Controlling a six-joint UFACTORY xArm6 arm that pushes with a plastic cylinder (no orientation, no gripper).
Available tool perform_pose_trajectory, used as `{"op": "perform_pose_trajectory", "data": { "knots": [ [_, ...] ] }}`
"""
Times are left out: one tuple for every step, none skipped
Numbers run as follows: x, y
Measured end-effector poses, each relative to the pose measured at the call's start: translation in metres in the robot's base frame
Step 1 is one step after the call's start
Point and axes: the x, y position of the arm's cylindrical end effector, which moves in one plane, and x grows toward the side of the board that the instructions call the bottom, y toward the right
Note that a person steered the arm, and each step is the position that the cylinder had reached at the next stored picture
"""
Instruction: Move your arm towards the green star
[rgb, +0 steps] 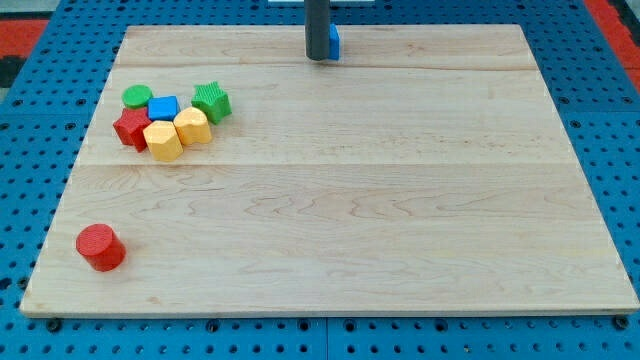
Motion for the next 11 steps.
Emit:
{"op": "perform_pose_trajectory", "data": {
  "knots": [
    [0.0, 0.001],
    [0.024, 0.004],
    [0.052, 0.004],
    [0.055, 0.005],
    [0.08, 0.004],
    [0.093, -0.004],
    [0.093, -0.029],
    [0.103, -0.041],
    [0.135, -0.039],
    [0.141, -0.041],
    [0.151, -0.041]
  ]
}}
